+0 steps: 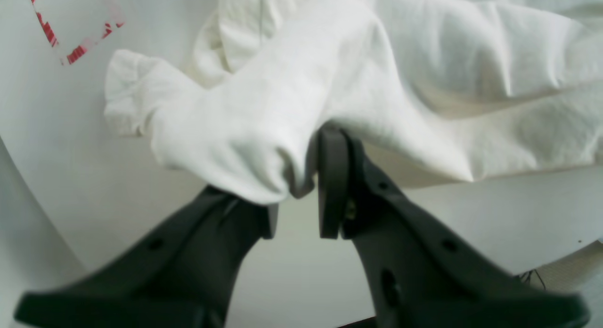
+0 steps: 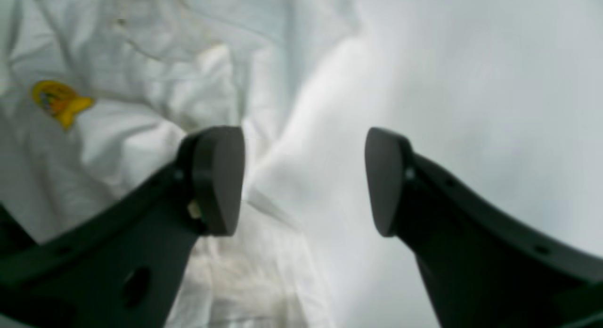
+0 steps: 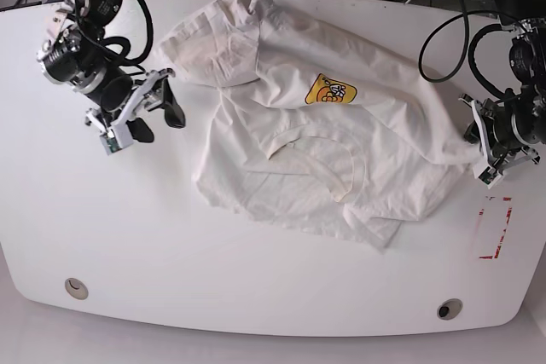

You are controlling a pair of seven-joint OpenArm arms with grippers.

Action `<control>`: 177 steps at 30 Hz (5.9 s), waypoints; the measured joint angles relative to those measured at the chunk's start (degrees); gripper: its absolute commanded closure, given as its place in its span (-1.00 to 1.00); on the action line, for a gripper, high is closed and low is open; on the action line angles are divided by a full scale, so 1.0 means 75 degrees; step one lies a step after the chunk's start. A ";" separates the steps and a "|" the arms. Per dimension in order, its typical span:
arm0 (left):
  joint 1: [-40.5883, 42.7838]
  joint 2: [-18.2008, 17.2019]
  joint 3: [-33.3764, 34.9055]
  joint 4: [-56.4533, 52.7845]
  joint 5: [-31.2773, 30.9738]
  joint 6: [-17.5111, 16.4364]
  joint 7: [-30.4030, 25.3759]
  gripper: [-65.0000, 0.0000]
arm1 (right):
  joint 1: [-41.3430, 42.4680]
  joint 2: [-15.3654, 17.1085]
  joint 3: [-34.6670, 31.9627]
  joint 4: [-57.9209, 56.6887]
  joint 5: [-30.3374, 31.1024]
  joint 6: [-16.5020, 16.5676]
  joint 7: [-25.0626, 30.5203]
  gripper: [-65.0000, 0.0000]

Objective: Layout the t-shirt on the table in an organized manner, then fold the t-shirt properly
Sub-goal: 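Move the right gripper to the shirt's bunched edge and grasp it, then pull the grasped fabric with the right gripper away from the shirt, then lower the left gripper to the shirt's opposite edge and grasp it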

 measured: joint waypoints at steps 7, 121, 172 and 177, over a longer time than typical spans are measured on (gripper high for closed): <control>0.0073 -0.0009 0.0000 0.0003 0.0023 0.0000 0.0000 0.62 | 0.0513 -0.0041 -0.1323 -0.0673 0.0020 0.0020 -0.0047 -0.17; 0.0082 0.0035 0.0000 0.0009 -0.0012 0.0000 0.0000 0.62 | 0.1938 -0.0067 -0.3590 -0.2702 -0.0146 0.0000 -0.0455 1.00; -0.2279 0.1641 -0.0015 0.1402 0.0495 0.0507 0.0067 0.50 | 0.5243 0.1731 -0.3351 -0.1492 -0.0087 0.0023 -0.0519 1.00; -0.1655 0.1888 -0.0015 0.1373 0.1239 0.0679 0.0070 0.03 | 0.4978 0.1734 -0.3357 -0.1492 -0.0085 0.0023 -0.0513 1.00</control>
